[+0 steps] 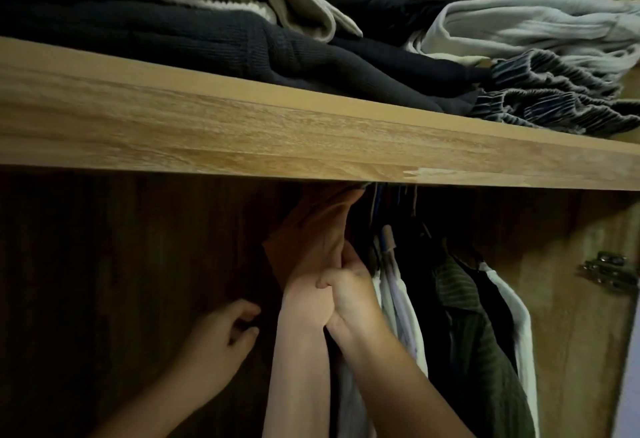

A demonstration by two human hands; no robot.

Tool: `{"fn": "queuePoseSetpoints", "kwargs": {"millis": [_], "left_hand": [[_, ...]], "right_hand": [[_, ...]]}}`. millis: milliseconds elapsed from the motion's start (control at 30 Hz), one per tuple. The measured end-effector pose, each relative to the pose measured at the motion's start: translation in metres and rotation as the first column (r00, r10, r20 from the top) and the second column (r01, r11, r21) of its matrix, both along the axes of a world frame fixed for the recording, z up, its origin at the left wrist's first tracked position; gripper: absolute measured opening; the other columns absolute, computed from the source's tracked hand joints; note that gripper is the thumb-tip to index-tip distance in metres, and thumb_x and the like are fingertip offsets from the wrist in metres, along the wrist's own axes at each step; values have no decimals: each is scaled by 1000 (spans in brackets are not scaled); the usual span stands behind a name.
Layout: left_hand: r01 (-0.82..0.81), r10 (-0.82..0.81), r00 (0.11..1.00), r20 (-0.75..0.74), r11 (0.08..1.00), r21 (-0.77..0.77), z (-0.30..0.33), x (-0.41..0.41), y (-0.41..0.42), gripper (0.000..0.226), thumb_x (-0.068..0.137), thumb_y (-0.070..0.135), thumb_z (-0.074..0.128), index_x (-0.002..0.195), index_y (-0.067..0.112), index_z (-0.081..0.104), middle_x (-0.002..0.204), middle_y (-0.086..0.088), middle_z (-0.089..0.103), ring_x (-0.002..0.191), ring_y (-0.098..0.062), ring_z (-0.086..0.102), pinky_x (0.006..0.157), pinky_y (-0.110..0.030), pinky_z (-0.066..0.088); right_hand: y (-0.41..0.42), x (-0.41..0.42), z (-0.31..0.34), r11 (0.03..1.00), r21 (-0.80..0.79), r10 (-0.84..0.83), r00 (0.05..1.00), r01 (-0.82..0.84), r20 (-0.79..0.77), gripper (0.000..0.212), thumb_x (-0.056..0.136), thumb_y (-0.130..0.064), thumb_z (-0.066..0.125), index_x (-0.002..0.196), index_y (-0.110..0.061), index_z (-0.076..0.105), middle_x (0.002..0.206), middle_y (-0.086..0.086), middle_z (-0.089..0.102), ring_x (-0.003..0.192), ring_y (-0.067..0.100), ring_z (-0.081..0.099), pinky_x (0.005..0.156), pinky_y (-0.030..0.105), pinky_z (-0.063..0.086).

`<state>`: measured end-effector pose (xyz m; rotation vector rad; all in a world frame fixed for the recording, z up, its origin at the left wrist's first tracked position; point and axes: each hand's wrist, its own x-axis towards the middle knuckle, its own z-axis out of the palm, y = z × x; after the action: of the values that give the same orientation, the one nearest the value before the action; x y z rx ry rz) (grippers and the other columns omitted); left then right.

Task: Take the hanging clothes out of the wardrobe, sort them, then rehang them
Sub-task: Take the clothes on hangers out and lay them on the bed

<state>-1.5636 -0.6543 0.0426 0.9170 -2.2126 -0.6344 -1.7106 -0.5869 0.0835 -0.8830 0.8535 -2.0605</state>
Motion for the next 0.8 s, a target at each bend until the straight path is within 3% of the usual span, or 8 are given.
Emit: {"fn": "queuePoseSetpoints", "kwargs": {"millis": [100,267,400,533,633,733,800], "left_hand": [[21,-23,998,-62,999,-27,1,-4,-1,26,93,15,52,109,35,51,101,22,48,95,3,49,70,-6,36],[47,-56,979,-194,997,-53,5,-19,-2,24,92,9,51,105,28,58,95,15,56,87,2,53,68,-9,37],[46,-63,972,-226,996,-79,9,-42,-2,22,91,8,51,108,19,62,97,6,60,95,-15,59,74,-22,43],[54,-87,972,-220,987,-150,11,-68,9,30,94,11,47,122,12,56,120,-10,59,110,-26,55,91,-34,42],[81,-144,962,-231,961,-263,13,-82,29,40,95,10,44,135,9,45,138,-12,47,129,-26,42,106,-33,30],[139,-191,975,-112,922,-361,15,-94,53,45,99,28,36,143,20,33,150,-3,32,140,-20,24,114,-36,15],[237,-243,969,41,872,-428,16,-100,72,62,89,55,21,140,25,39,150,5,32,142,-13,18,115,-37,3]], "right_hand": [[13,-4,-7,1000,3,28,999,-28,-38,72,63,21,36,117,-20,60,110,14,67,100,30,65,85,40,54],[63,-1,-29,995,55,91,965,-80,-245,67,49,9,40,95,-29,73,99,14,68,87,29,63,65,30,49],[112,-10,-41,979,156,177,916,-127,-360,72,48,8,43,105,-27,71,102,12,71,88,30,64,64,32,48],[154,-31,-53,960,275,129,791,51,-598,82,34,-12,64,114,-25,56,102,-4,70,96,8,66,73,27,54],[189,-39,-56,931,346,177,694,112,-698,79,44,-19,67,119,-36,52,111,-18,64,102,-14,56,82,10,46],[226,-52,-62,874,466,235,725,134,-648,71,63,-14,64,131,-27,47,110,-16,67,101,-17,55,82,4,42],[258,-51,-58,856,503,262,735,122,-625,72,65,-8,59,128,-33,35,108,-34,62,101,-25,50,81,-1,38]]}}
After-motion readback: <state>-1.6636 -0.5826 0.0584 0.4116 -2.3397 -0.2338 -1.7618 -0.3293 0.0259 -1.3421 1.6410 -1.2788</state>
